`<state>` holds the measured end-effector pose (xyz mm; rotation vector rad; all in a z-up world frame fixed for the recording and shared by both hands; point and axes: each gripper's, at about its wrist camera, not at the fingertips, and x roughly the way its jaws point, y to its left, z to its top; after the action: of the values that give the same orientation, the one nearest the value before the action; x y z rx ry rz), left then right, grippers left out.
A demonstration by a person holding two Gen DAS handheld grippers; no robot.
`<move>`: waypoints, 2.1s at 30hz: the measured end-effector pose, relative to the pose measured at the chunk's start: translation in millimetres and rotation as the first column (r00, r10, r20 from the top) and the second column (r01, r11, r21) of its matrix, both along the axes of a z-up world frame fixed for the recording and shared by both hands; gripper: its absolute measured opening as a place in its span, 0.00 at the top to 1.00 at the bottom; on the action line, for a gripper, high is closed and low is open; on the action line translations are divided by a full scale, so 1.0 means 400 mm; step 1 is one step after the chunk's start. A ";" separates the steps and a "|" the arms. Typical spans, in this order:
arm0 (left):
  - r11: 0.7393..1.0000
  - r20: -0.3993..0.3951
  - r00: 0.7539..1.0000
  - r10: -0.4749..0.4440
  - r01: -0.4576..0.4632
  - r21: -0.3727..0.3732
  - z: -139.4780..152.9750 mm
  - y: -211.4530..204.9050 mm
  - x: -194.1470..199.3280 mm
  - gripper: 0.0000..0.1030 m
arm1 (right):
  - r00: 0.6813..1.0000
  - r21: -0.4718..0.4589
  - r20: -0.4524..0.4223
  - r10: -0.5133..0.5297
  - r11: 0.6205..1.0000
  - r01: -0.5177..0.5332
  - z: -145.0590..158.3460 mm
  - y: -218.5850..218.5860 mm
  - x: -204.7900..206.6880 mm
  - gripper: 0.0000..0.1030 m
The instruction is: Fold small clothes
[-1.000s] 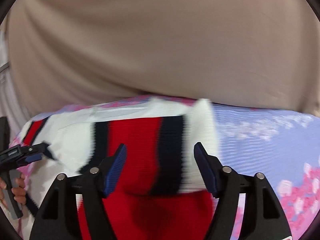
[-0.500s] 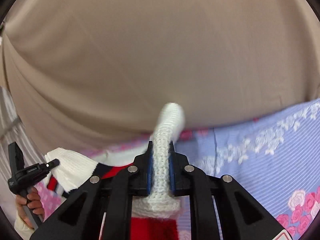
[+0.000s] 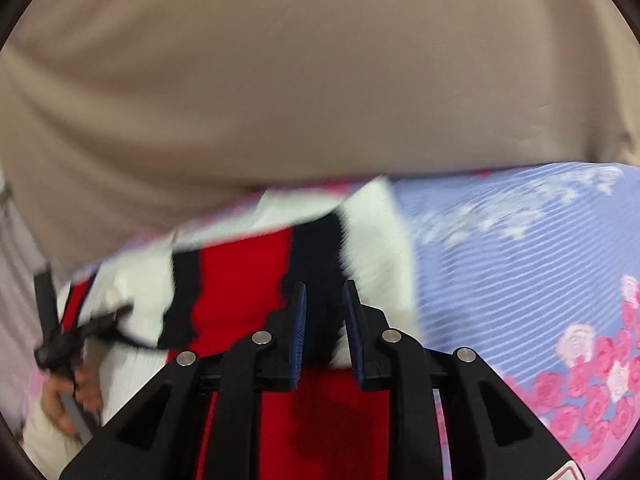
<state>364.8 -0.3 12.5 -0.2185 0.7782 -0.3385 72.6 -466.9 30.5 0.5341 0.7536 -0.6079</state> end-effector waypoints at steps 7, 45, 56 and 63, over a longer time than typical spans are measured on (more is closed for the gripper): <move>0.999 -0.018 1.000 -0.019 0.018 -0.034 -0.022 0.013 0.013 0.89 | 0.985 -0.015 -0.103 -0.140 0.990 0.139 -0.034 -0.064 -0.058 1.00; 0.739 -0.123 0.827 0.548 -0.548 -0.392 0.060 1.008 0.096 0.91 | 0.973 -0.084 -0.233 0.005 0.996 -0.026 -0.097 0.201 -0.002 0.47; 0.970 0.261 0.965 -0.032 0.093 -0.225 0.409 0.244 -0.039 0.91 | 0.977 -0.076 -0.212 -0.001 0.997 -0.015 -0.101 0.207 0.003 0.46; 0.956 0.064 0.961 -0.270 0.275 -0.099 0.192 -0.222 -0.074 0.74 | 0.985 -0.055 -0.171 -0.010 0.998 0.000 -0.097 0.199 -0.008 0.41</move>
<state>335.1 -89.2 89.2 -0.2021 0.7428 -0.6462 69.2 -387.3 -8.3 0.4371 0.8952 -0.6829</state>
